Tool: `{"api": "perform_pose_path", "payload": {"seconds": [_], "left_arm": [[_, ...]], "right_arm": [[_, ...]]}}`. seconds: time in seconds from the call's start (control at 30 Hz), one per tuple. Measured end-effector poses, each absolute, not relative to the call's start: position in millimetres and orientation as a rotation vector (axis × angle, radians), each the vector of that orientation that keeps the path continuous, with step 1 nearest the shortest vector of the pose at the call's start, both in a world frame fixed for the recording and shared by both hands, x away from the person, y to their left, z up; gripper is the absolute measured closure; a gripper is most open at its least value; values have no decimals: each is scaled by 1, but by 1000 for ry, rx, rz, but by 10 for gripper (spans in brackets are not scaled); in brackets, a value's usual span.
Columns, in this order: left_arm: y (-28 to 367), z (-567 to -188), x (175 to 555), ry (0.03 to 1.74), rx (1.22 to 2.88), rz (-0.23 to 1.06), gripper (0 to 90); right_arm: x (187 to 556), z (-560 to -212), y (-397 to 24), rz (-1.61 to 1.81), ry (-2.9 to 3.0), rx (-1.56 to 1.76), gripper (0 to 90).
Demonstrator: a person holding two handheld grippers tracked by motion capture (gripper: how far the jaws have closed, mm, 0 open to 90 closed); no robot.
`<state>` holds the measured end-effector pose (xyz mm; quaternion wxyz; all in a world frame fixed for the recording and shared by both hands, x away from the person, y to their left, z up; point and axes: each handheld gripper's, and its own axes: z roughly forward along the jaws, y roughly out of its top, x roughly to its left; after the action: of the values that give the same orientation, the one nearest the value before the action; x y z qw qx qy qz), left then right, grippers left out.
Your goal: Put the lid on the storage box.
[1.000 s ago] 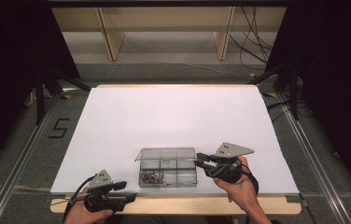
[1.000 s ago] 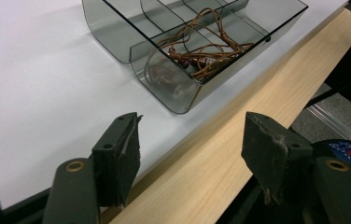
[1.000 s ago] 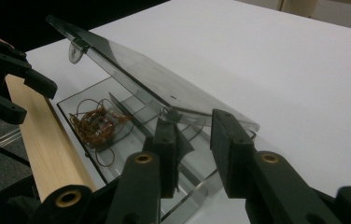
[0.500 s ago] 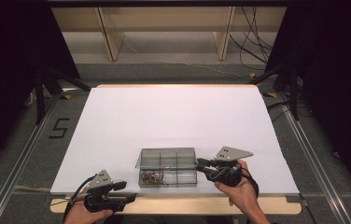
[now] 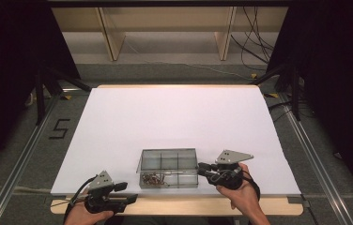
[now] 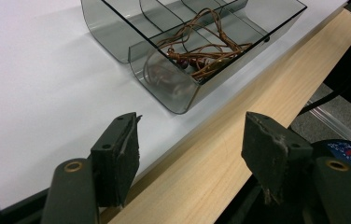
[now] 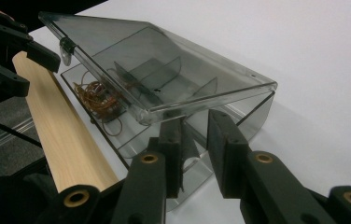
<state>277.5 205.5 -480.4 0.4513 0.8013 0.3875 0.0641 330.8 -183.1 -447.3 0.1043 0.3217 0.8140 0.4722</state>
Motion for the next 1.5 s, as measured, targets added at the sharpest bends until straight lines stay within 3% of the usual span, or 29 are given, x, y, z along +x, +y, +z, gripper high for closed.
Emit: {"api": "perform_pose_path", "payload": {"seconds": [1.5], "left_arm": [[206,-480,277,953,1976,162,339]], "right_arm": [[322,-463,-188,1359,2489,1018,765]]}}
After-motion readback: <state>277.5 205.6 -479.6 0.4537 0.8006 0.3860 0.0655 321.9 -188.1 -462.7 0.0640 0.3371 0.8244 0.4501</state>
